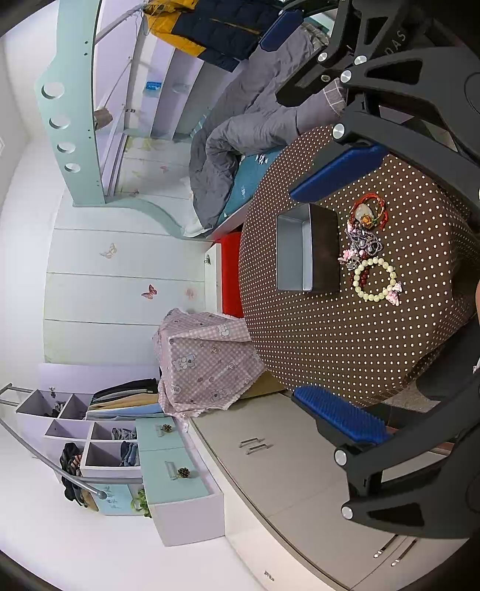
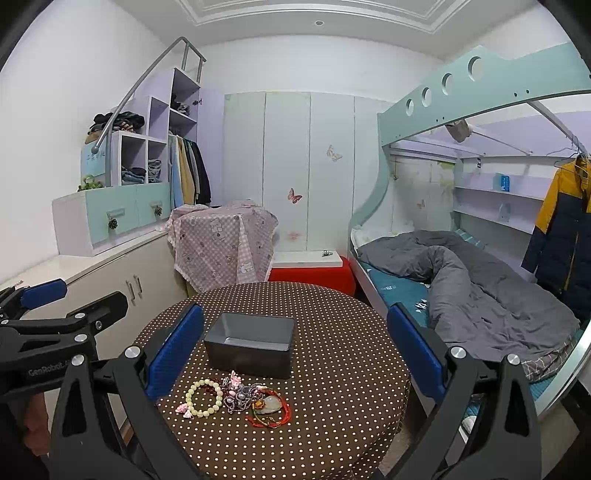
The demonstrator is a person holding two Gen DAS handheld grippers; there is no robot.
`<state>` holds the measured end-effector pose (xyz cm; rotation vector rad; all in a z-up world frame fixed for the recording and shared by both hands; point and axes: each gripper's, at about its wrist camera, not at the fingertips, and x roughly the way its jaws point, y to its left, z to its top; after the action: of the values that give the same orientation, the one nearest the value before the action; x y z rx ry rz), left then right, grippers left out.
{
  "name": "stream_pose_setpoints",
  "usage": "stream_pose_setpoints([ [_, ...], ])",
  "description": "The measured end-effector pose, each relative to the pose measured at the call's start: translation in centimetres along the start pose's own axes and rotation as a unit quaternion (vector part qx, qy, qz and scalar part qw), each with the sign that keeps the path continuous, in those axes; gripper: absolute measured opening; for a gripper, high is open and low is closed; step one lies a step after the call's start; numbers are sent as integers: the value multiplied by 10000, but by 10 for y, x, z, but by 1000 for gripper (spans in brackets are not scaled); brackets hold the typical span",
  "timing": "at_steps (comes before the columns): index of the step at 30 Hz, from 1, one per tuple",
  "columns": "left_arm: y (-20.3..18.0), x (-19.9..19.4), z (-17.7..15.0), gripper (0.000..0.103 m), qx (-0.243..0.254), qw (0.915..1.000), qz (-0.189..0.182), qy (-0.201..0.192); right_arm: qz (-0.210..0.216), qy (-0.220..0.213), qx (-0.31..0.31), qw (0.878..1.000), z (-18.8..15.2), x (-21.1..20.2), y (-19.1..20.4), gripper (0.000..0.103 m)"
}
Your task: Organize jewelry
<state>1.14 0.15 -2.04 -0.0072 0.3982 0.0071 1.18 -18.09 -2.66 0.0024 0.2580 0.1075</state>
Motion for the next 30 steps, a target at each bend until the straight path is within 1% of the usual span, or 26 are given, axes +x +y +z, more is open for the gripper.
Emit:
stream_pose_setpoints([
  [30, -2, 0, -3, 97, -28, 10000, -20, 24, 4, -49, -28, 10000, 2, -5, 1, 95],
])
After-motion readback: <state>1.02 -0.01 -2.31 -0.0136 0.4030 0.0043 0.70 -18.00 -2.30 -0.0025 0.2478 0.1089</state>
